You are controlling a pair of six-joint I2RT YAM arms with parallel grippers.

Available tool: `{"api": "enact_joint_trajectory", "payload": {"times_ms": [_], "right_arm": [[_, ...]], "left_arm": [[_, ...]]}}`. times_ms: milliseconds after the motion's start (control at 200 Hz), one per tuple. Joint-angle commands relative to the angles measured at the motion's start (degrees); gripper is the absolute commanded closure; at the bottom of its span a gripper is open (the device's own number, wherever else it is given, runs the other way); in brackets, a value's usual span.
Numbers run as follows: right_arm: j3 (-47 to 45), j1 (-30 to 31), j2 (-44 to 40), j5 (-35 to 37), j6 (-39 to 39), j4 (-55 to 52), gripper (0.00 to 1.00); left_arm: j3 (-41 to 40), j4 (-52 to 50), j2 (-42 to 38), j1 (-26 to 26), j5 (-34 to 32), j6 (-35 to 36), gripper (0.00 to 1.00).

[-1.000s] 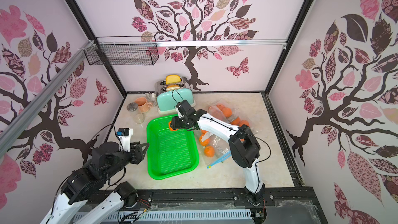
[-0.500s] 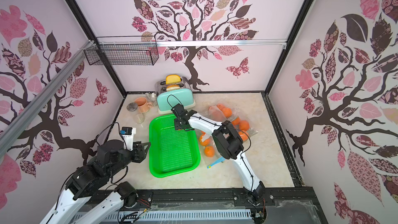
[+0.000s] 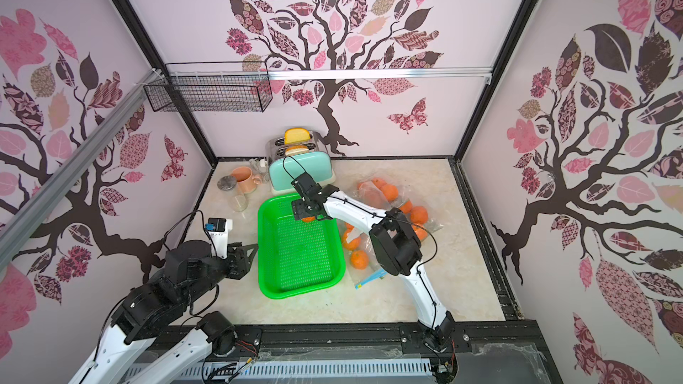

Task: Open the zip-top bag and take out the orange
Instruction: Place the orange in the basket, then adjust the zipper food storage bag in the zipper food storage bag.

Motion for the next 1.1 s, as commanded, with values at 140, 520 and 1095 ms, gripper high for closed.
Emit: {"api": "enact_joint_trajectory", "payload": {"times_ms": [140, 520, 1095], "right_arm": [[-6.5, -9.9, -18.4, 0.0, -7.4, -4.7, 0.22], [-18.1, -27.6, -20.4, -1.5, -8.3, -3.9, 0.22], [-16.5, -26.9, -14.1, -15.1, -6.9, -4.6, 0.38]], "left_arm": [[-0.4, 1.3, -0.5, 0.1, 0.3, -0.2, 0.45], [-0.9, 2.2, -0.6, -0.8, 3.5, 0.8, 0.44], [-0.8, 2.2, 0.7, -1.5, 3.3, 0.7, 0.44]]}}
